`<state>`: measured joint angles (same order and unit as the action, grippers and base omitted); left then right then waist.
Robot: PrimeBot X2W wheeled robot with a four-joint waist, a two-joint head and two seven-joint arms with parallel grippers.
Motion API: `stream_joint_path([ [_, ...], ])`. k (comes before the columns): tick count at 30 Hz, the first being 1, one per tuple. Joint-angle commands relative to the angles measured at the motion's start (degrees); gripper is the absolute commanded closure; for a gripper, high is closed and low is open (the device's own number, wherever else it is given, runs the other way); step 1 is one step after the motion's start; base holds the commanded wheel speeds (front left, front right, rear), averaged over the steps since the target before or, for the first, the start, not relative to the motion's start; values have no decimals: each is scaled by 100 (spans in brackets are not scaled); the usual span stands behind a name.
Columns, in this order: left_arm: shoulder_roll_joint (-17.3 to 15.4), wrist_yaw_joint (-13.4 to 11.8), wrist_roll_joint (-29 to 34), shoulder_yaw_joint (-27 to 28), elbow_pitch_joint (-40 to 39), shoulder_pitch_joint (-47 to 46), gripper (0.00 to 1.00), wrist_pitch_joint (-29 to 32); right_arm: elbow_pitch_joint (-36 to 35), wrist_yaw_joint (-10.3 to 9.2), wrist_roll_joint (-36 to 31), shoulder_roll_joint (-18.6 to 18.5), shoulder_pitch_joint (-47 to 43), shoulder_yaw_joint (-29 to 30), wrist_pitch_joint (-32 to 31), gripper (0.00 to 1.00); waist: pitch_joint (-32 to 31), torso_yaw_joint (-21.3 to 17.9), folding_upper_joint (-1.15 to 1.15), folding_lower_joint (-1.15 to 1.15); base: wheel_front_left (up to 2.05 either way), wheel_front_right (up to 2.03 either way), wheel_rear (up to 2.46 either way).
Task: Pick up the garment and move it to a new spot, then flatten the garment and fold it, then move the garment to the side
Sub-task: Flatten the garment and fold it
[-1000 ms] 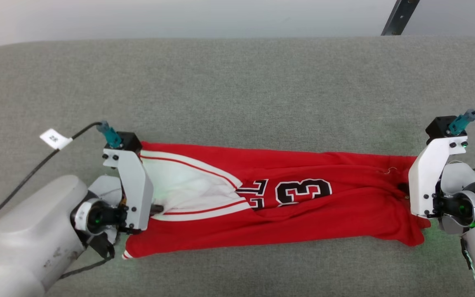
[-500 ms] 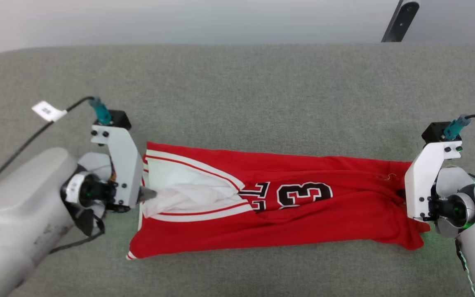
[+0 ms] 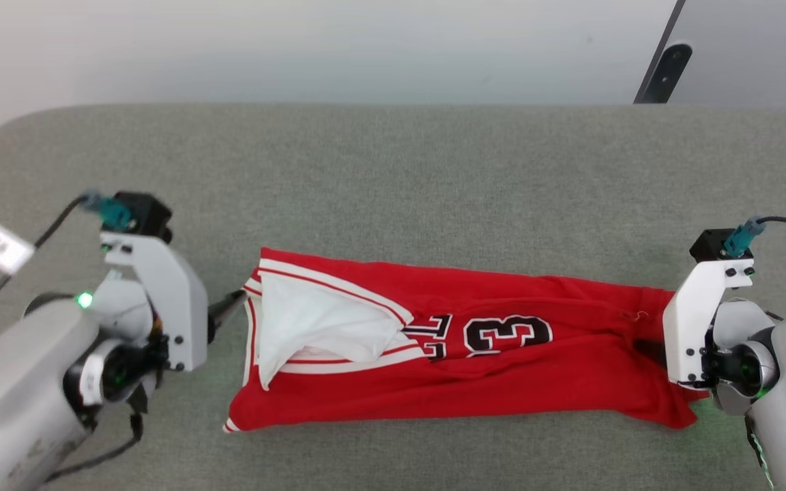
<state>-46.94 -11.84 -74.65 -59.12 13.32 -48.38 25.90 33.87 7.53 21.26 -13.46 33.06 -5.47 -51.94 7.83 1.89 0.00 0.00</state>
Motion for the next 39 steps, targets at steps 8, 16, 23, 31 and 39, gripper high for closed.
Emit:
stream_joint_path([
  [8, -201, 38, 638, 309, -301, 948, 0, -2375, -452, -9, 158, -139, -393, 157, 248, 0, -598, -88, 0, 0, 0, 0, 0],
  [16, -34, -360, 954, 609, -706, 2146, 0, -4031, -1556, -8, 492, -325, -1182, 73, 1690, 0, -966, -43, 0, 0, 0, 0, 0],
  [23, 524, -644, 1809, 1553, -982, 2985, 0, -4108, -2206, -7, 652, -633, -1775, -493, 3319, 0, -1121, 89, 0, 0, 0, 0, 0],
  [31, 1627, -358, 3159, 3104, -1198, 4100, 0, -4100, -2180, -8, 712, -752, -2261, -655, 4730, 0, -1278, 260, 0, 0, 0, 0, 0],
  [39, 2799, 533, 4565, 4421, -840, 4936, 0, -4101, -1918, -8, 884, -577, -2697, -457, 5363, 0, -1414, 414, 0, 0, 0, 0, 0],
])
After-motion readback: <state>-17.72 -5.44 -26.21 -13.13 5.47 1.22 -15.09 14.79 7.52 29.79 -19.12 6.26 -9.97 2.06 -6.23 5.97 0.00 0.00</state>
